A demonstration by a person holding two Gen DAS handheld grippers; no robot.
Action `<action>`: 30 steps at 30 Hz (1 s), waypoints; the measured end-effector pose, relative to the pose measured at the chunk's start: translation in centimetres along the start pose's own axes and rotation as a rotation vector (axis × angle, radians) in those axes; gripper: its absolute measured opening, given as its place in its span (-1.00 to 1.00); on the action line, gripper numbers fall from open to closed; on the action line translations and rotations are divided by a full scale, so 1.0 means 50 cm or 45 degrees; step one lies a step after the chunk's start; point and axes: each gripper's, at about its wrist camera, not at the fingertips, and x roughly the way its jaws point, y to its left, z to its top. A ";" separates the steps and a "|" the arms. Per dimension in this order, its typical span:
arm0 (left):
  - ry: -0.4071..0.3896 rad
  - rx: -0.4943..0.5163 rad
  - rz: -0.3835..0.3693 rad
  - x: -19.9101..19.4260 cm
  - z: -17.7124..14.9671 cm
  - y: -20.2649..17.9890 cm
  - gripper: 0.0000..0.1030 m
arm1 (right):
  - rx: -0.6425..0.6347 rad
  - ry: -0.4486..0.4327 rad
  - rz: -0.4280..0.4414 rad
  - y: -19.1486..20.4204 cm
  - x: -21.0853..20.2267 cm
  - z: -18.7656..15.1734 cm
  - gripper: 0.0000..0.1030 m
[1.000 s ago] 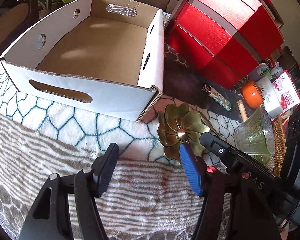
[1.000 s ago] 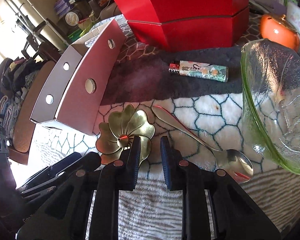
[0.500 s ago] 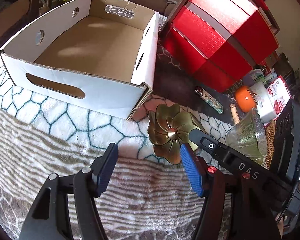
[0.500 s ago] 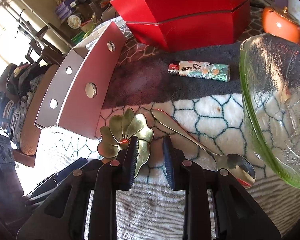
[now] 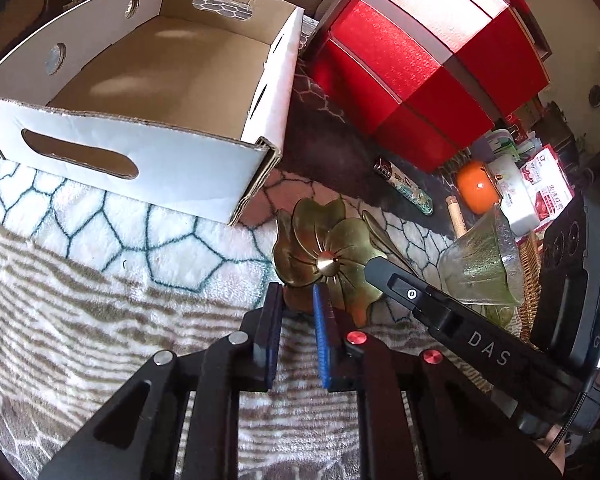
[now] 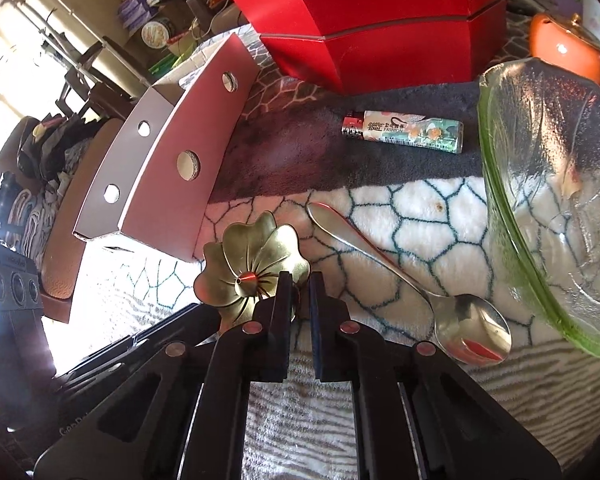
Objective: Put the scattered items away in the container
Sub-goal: 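Close the right tool on the brass flower dish and lift it, then carry the brass flower dish with the right tool into the cardboard box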
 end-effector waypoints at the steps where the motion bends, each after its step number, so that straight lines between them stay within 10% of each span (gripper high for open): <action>1: 0.008 -0.003 -0.011 -0.002 -0.001 0.001 -0.71 | 0.001 0.008 0.006 -0.001 -0.003 -0.003 -0.84; 30: 0.101 0.104 -0.004 -0.030 -0.027 -0.011 -0.70 | -0.033 0.032 0.025 0.017 -0.052 -0.057 -0.84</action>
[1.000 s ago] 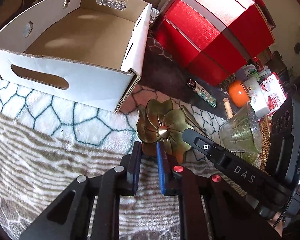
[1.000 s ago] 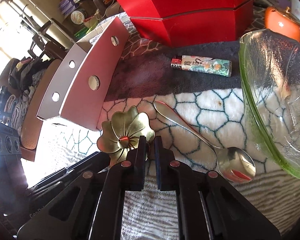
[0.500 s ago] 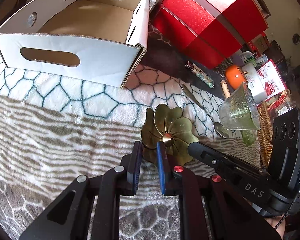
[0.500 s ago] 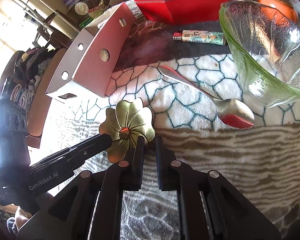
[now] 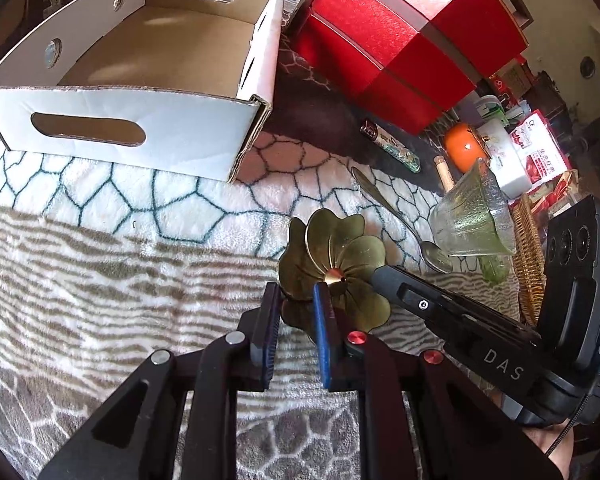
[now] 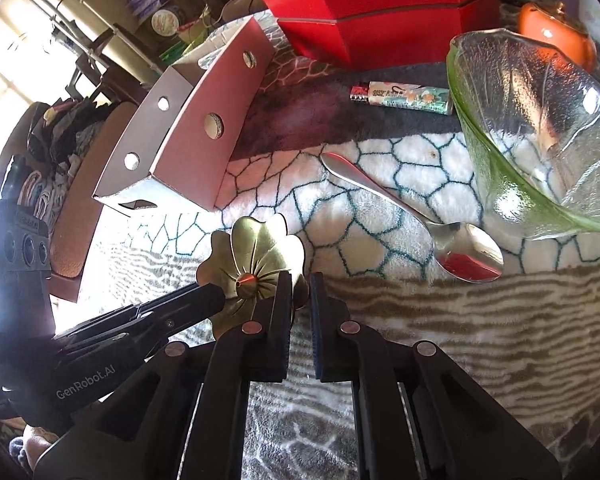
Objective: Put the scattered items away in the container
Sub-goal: 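Carry the brass flower dish with the right tool into the cardboard box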
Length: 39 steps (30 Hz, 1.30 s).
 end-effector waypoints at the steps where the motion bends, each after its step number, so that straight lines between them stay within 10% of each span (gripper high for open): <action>1: -0.008 0.010 -0.008 -0.009 0.001 -0.002 -0.70 | -0.006 -0.008 0.006 0.004 -0.008 0.002 -0.84; 22: -0.120 -0.107 -0.031 -0.198 0.195 0.107 -0.70 | -0.112 -0.081 0.138 0.227 -0.026 0.215 -0.90; 29: -0.115 -0.140 0.040 -0.150 0.300 0.196 -0.70 | -0.075 -0.020 0.197 0.232 0.119 0.313 -0.90; 39: -0.052 -0.063 0.168 -0.049 0.335 0.224 -0.70 | -0.267 0.061 -0.016 0.254 0.241 0.358 -0.86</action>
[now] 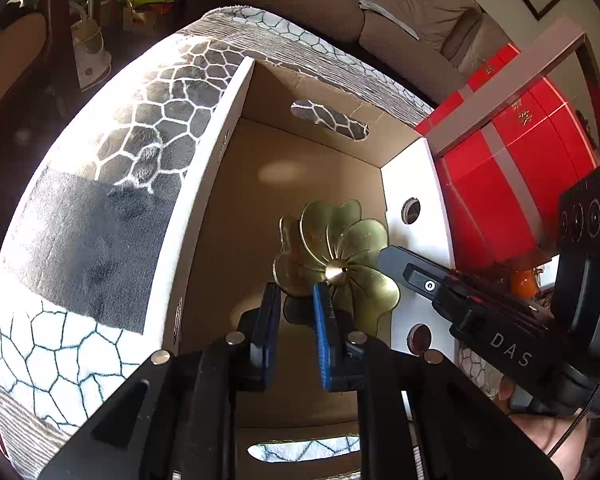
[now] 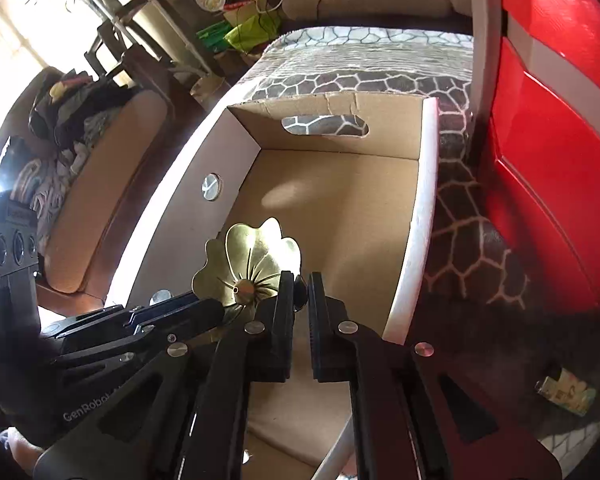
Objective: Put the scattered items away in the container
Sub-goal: 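Carry the brass flower dish with the right tool into the cardboard box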
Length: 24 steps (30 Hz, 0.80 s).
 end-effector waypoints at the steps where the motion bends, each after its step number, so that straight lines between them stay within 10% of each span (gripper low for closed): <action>1: 0.000 0.014 0.015 0.004 0.000 -0.003 -0.69 | -0.024 0.013 -0.022 0.004 0.004 0.005 -0.86; 15: 0.050 0.074 0.190 0.049 -0.002 -0.020 -0.68 | -0.439 0.227 -0.382 0.077 0.074 0.041 -0.99; 24: -0.026 -0.262 -0.082 -0.032 -0.009 0.051 -0.51 | -0.296 0.129 -0.215 0.049 0.000 0.047 -0.88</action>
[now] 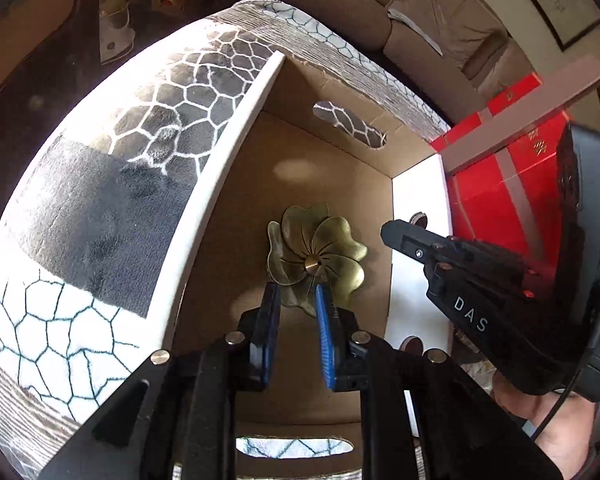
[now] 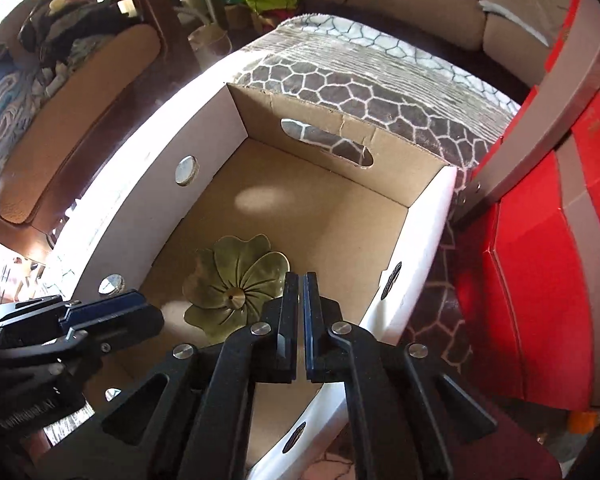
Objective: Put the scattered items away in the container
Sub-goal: 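Carry the brass flower dish with the right tool into the cardboard box, then open the right tool to release the flower dish inside the box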
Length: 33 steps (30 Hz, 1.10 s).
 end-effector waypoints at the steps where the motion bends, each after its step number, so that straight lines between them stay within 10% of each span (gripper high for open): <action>1: -0.025 -0.019 -0.010 -0.018 -0.001 0.007 -0.41 | -0.002 -0.011 0.008 0.003 -0.010 -0.002 -0.87; 10: -0.259 -0.101 0.092 -0.150 -0.079 0.022 0.02 | -0.074 0.126 0.034 0.078 0.007 -0.038 -0.79; 19: -0.235 -0.038 0.070 -0.144 -0.085 0.037 0.03 | -0.168 0.346 -0.092 0.124 0.073 -0.064 -0.74; 33: -0.214 -0.036 0.074 -0.149 -0.066 0.067 0.03 | 0.016 0.213 -0.104 0.091 0.082 -0.002 -0.70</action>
